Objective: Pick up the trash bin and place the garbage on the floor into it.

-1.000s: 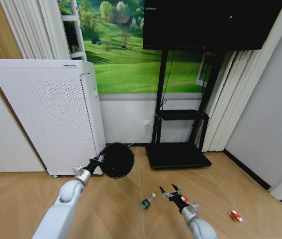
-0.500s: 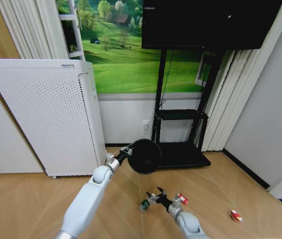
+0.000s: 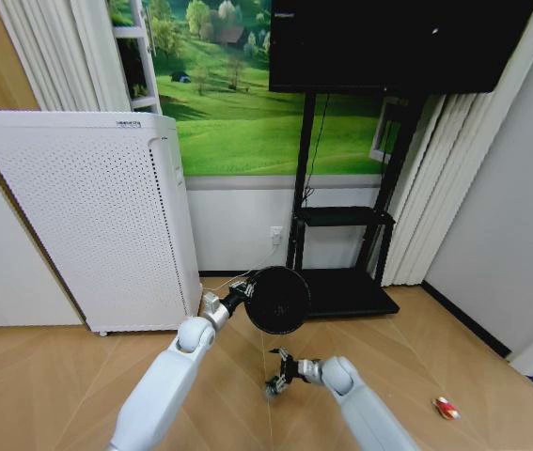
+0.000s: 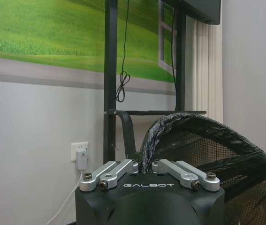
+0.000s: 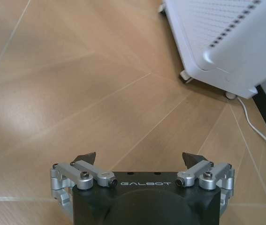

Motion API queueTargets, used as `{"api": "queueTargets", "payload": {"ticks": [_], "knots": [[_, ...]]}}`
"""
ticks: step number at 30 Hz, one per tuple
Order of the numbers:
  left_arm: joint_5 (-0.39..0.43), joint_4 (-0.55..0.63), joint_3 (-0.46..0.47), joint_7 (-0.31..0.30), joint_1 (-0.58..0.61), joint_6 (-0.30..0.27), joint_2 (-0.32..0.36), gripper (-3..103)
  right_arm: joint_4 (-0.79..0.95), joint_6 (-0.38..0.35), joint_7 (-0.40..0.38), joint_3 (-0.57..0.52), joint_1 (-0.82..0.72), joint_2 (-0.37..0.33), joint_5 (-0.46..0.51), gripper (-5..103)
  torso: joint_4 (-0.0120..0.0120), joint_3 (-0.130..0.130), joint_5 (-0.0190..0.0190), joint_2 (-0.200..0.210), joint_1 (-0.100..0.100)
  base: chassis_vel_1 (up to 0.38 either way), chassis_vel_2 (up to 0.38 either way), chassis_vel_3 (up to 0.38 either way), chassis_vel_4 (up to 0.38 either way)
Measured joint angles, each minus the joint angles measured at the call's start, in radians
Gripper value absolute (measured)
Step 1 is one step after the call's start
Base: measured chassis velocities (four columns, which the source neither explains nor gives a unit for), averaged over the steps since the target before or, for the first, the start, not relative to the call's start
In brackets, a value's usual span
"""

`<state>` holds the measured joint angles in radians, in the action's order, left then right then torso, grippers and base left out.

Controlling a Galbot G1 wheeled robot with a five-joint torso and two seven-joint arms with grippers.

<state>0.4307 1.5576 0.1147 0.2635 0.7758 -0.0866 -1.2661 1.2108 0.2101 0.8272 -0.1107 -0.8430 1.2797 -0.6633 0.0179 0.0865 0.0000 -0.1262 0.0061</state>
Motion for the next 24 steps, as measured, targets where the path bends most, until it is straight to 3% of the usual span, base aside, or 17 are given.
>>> {"api": "queueTargets", "payload": {"ticks": [1, 2, 4, 14, 24], "knots": [[0.002, 0.013, 0.005, -0.002, 0.007, -0.003, 0.004, 7, -0.026, 0.017, -0.012, 0.021, 0.030, 0.012, -0.070, 100, 0.0000, 0.000, 0.0000, 0.000, 0.000, 0.000, 0.000, 0.000, 0.000], [0.007, 0.041, 0.016, -0.009, 0.025, -0.010, 0.012, 7, -0.063, 0.032, -0.021, 0.061, 0.087, 0.036, -0.240, 100, 0.0000, 0.000, -0.0002, 0.000, 0.000, 0.000, 0.000, 0.000, 0.000], [0.011, 0.058, 0.022, -0.013, 0.036, -0.017, 0.011, 7, -0.077, 0.033, -0.012, 0.071, 0.112, 0.049, -0.339, 100, 0.0000, 0.000, -0.0001, 0.000, 0.000, 0.000, 0.000, 0.000, 0.000], [0.006, 0.092, 0.038, -0.017, 0.067, -0.026, -0.003, 7, -0.073, 0.027, 0.038, 0.105, 0.113, 0.025, -0.364, 100, 0.0003, 0.000, -0.0001, 0.000, 0.000, 0.000, 0.000, 0.000, 0.000], [-0.006, 0.112, 0.085, -0.012, 0.081, -0.027, 0.008, 7, -0.132, 0.027, 0.004, 0.077, 0.087, 0.041, -0.390, 100, 0.0004, 0.000, 0.0000, 0.000, 0.000, 0.000, 0.000, 0.000, 0.000]]}}
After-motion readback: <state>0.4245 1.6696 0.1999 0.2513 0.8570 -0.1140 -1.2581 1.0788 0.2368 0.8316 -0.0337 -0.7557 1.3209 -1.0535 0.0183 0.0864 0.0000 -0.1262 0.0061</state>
